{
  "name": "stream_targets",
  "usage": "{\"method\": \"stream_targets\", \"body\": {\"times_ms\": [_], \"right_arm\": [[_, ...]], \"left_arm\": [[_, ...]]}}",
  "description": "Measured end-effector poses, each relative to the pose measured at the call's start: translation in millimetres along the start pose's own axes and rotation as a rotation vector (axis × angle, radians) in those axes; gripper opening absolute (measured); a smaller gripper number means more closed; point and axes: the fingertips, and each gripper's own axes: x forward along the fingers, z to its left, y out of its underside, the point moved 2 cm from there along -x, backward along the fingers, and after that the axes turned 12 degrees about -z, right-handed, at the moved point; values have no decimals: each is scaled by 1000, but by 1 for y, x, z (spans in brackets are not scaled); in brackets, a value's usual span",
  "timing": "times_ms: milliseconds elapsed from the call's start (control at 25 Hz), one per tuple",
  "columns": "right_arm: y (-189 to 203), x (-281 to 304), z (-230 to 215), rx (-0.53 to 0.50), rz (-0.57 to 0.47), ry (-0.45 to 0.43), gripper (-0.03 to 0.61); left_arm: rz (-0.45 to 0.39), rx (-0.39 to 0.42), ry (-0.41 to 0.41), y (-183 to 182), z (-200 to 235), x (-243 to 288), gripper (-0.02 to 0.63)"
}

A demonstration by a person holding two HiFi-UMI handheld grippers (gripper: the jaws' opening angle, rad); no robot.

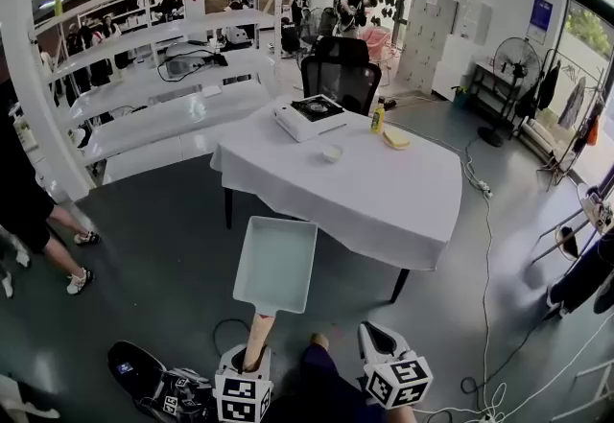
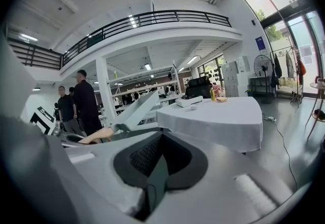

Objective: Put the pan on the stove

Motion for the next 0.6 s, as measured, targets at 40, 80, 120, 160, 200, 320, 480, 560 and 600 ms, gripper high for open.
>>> {"method": "stream_targets", "body": {"times_ms": [40, 80, 120, 160, 200, 320, 480, 560, 600], "right_arm": [[0, 3, 0, -3, 3, -3, 0], [1, 7, -1, -5, 6, -6, 0], [1, 12, -2, -6, 9, -10, 0], [1, 18, -4, -5, 12, -13, 0], [0, 25, -6, -4, 12, -16, 0], [-5, 50, -14, -4, 6, -29, 0], [-14, 87, -30, -1, 0, -36, 0], [-19, 108, -40, -1, 0, -32, 0], [-22, 120, -46, 0, 1, -30, 0]], "left_arm": [[5, -4, -7, 2, 3, 2, 86], [9, -7, -15, 2, 5, 4, 86], [11, -8, -24, 1, 8, 7, 86], [14, -10, -32, -2, 12, 10, 86], [15, -13, -39, -4, 15, 14, 87], [14, -21, -55, -10, 24, 32, 87], [11, -12, -70, -26, 39, 66, 87], [11, -7, -73, -36, 48, 86, 87], [13, -3, -76, -41, 52, 96, 87]]}}
